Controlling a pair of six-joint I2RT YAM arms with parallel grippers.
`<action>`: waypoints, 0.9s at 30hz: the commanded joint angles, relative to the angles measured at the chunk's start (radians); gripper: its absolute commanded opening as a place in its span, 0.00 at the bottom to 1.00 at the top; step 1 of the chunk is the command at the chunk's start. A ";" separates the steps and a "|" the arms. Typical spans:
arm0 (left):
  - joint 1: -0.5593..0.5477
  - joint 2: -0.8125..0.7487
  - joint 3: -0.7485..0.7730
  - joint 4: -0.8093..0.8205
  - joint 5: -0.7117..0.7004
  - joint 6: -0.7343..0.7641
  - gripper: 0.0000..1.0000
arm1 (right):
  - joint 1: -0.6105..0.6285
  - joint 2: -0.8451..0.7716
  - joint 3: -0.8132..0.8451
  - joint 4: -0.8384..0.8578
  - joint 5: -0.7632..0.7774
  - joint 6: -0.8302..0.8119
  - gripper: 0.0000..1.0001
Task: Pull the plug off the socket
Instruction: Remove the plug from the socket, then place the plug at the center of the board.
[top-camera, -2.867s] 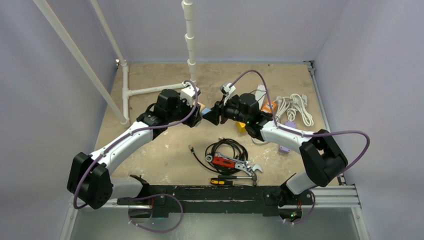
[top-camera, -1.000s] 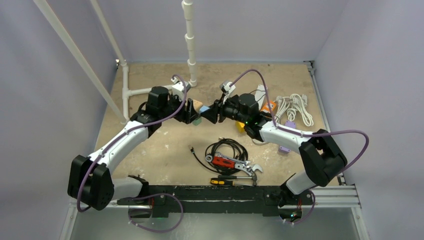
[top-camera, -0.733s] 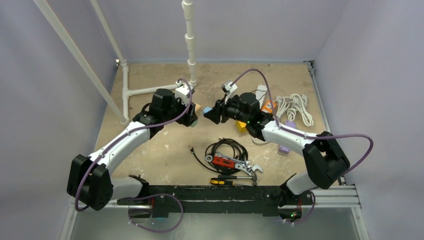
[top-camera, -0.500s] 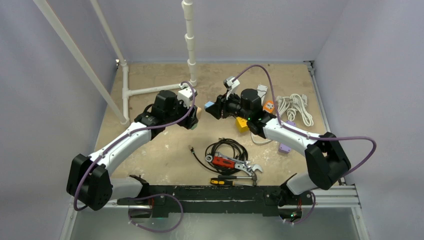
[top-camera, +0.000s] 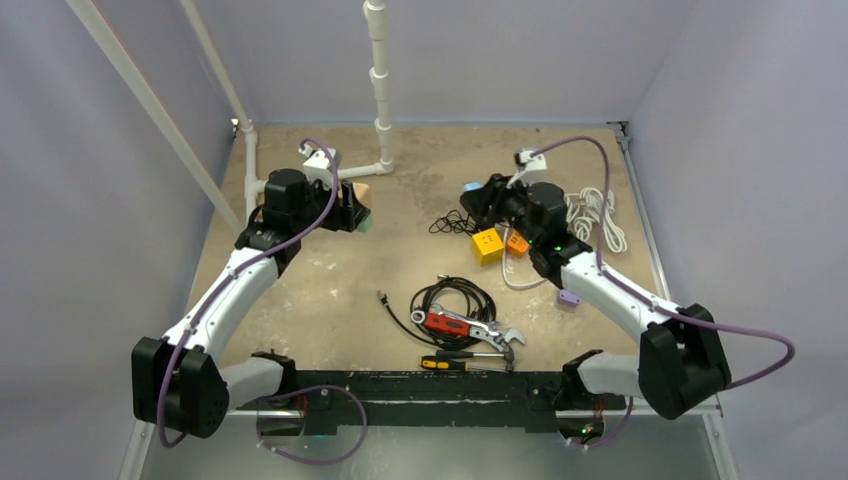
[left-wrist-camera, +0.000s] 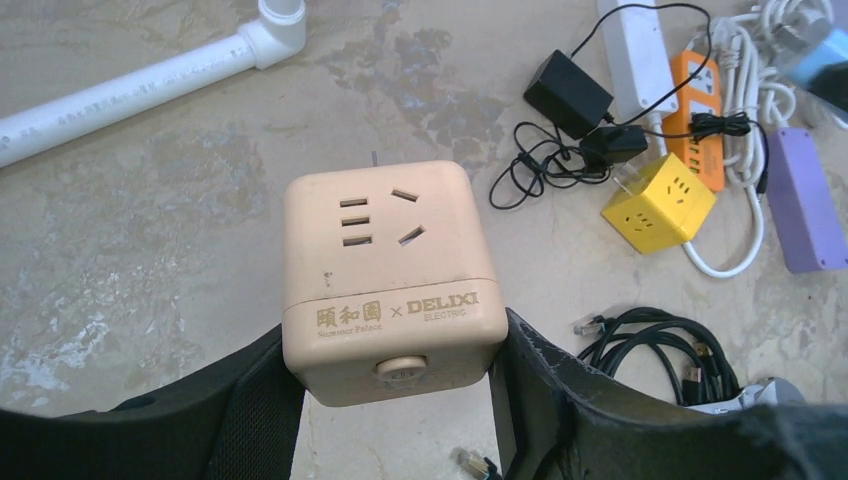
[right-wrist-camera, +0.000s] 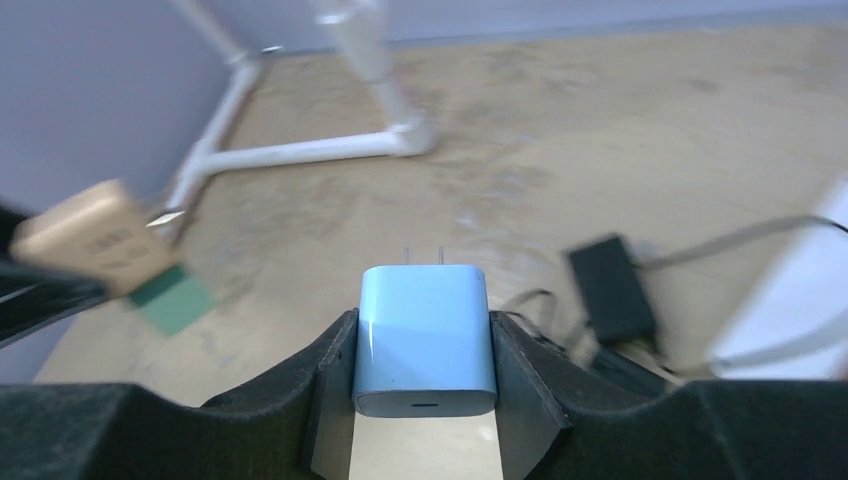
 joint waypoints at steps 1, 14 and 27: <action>-0.005 -0.067 -0.005 0.079 0.000 -0.041 0.00 | -0.120 -0.039 -0.106 0.021 0.126 0.090 0.00; -0.006 -0.078 -0.011 0.082 0.018 -0.056 0.00 | -0.202 0.142 -0.127 0.044 0.208 0.118 0.00; -0.006 -0.080 -0.005 0.073 0.008 -0.045 0.00 | -0.202 0.203 -0.107 0.033 0.198 0.118 0.52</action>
